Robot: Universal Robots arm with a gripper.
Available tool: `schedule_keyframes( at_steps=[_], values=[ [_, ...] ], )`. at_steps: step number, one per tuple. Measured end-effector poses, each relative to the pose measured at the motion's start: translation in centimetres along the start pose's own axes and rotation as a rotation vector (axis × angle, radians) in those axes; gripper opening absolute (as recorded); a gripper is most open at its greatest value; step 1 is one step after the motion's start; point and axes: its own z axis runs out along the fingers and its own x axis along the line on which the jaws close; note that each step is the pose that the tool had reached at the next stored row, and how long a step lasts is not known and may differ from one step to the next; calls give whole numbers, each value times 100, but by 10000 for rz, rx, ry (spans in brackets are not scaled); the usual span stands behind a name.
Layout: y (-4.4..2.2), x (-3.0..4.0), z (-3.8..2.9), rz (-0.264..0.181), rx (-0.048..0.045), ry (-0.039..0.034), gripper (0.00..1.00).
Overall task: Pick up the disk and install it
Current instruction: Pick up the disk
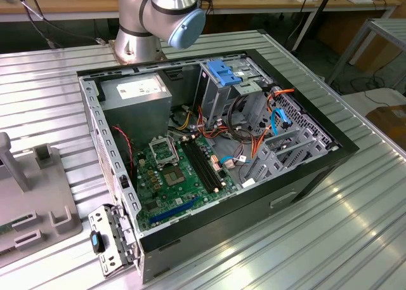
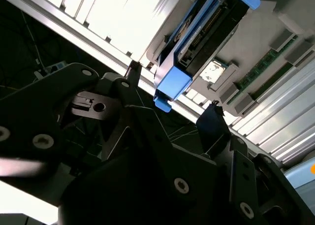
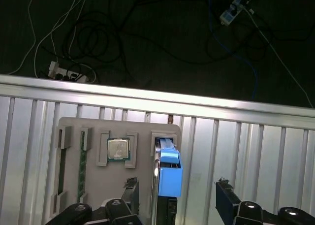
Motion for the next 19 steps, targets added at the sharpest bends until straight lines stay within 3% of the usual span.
schedule_keyframes(
  at_steps=[6,12,19],
  values=[
    [1,0,8,0,3,-1,72],
    [-4,3,138,-1,12,-17,72],
    [0,43,180,-2,27,-37,72]
  ],
)
